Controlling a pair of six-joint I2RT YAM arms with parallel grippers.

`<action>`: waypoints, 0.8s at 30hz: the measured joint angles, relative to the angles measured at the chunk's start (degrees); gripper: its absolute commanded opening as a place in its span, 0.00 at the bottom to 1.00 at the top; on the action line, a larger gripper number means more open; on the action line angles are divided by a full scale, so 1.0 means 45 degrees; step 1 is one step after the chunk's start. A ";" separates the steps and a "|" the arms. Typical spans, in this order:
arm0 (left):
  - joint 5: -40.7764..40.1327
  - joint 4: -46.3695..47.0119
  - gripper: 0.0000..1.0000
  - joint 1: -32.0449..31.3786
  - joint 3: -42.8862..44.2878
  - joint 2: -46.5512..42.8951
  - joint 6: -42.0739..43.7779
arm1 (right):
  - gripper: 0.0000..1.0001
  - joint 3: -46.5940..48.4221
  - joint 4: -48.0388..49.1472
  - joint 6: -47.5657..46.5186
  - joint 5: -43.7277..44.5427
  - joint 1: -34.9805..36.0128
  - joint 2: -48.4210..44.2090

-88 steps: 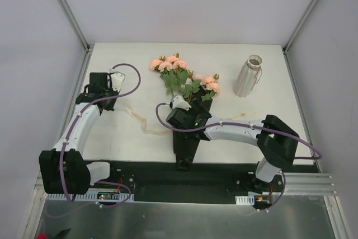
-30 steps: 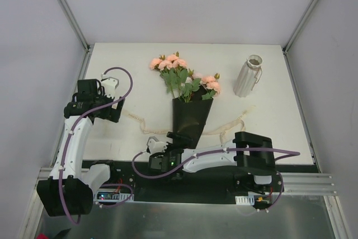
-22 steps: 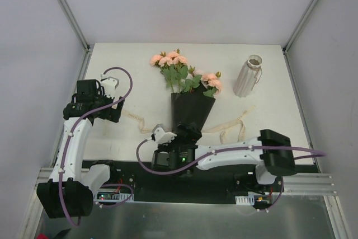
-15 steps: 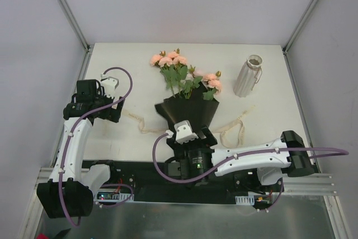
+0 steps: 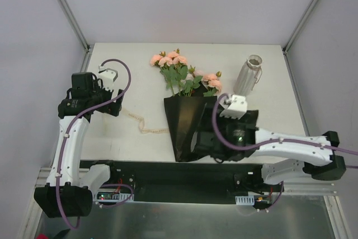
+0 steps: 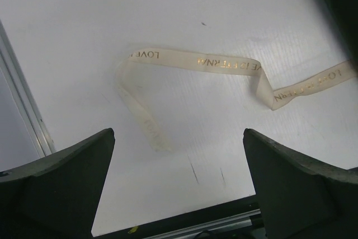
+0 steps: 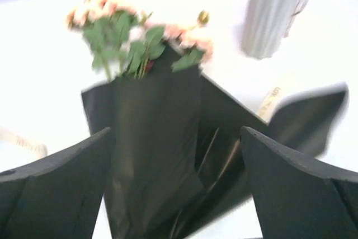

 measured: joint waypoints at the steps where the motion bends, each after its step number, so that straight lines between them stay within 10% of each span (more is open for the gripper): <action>1: 0.0044 -0.0049 0.99 -0.0073 0.0160 0.0005 -0.0019 | 0.96 0.0398 -0.0015 -0.0034 0.0029 -0.0699 -0.0398; 15: 0.0617 -0.0559 0.99 -0.0151 0.0398 0.0005 -0.0160 | 0.95 -0.5119 0.7747 -0.7985 -0.7951 -0.7718 -0.2905; 24: 0.0636 -0.0894 0.99 -0.0151 0.0398 -0.0476 -0.0155 | 0.73 -0.6028 1.2046 -1.0253 -1.2415 -0.8578 -0.2647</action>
